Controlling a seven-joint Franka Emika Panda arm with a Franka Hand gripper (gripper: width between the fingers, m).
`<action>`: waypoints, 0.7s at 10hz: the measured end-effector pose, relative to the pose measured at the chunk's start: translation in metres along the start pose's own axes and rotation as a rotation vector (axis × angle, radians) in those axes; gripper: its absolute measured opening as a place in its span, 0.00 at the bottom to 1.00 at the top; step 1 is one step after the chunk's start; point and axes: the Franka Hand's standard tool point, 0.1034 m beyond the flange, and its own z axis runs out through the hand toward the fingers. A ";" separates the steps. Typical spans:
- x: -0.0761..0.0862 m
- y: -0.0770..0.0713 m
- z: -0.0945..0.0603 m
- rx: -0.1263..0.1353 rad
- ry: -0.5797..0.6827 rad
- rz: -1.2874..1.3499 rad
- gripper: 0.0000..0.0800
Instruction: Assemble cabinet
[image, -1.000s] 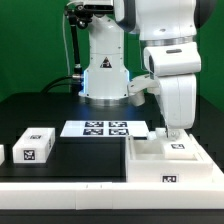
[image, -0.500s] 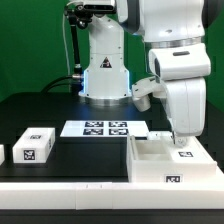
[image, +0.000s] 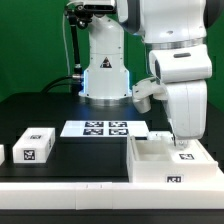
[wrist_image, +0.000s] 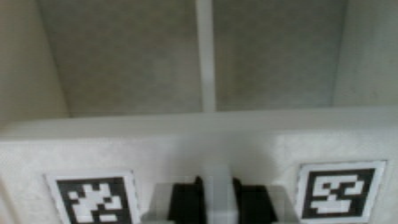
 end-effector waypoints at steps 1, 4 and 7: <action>0.000 0.000 0.000 0.000 0.000 0.001 0.08; 0.002 0.007 -0.026 -0.040 -0.010 0.004 0.37; -0.003 -0.019 -0.036 -0.048 -0.029 0.000 0.77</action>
Offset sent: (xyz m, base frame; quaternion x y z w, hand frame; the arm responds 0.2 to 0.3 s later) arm -0.0048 -0.0083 0.0432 -0.0097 -0.0294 0.0019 0.9995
